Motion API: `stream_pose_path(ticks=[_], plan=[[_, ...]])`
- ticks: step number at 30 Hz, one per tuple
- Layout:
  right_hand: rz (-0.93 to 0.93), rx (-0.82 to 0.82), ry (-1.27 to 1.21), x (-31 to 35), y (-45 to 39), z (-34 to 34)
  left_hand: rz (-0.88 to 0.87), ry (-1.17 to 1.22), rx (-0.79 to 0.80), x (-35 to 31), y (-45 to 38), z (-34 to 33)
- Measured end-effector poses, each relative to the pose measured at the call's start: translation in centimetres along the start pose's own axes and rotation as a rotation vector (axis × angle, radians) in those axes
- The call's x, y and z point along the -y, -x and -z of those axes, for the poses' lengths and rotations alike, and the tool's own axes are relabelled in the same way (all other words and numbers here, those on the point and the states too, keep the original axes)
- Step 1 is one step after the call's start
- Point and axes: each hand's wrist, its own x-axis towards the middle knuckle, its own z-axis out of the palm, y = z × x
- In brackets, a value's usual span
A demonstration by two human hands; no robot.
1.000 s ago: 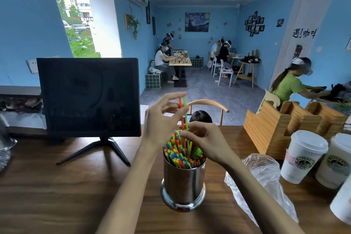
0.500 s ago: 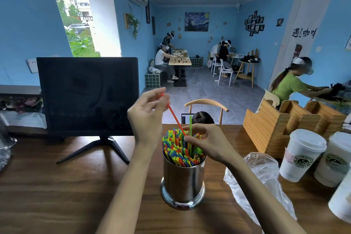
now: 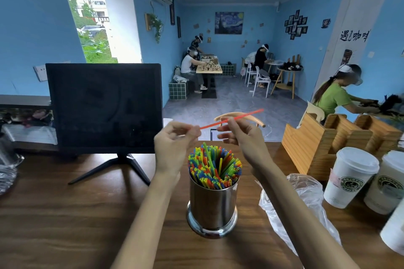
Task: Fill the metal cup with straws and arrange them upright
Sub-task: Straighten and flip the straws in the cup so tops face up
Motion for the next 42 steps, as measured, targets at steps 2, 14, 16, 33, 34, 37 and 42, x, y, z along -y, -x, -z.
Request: stream_pose_path(ticks=[2, 14, 16, 33, 34, 37, 42], plan=[[-0.017, -0.045, -0.105, 0.6, -0.2, 0.1, -0.057, -0.236, 0.108, 0.8, -0.2, 0.4], [0.371, -0.192, 0.593, -1.3, -0.1, 1.6, 0.117, -0.834, 0.248, 3.8, -1.8, 1.6], [0.329, -0.114, 0.726, -2.2, 0.2, 1.3, 0.121, -0.845, 0.256, 3.8, -1.8, 1.5], [0.407, 0.221, 0.720, -2.2, 1.7, -0.1, -0.002, -0.766, 0.135, 2.6, -2.5, 1.5], [0.436, 0.248, 0.774, -2.4, 1.7, -0.2, -0.010, -0.757, 0.140, 2.6, -2.5, 1.4], [0.472, 0.286, 0.883, -3.6, 1.8, -0.5, -0.051, -0.739, 0.147, 2.4, -2.4, 1.2], [0.528, 0.222, 0.877, -3.8, 2.4, -0.7, -0.079, -0.711, 0.133, 2.1, -2.5, 1.1]])
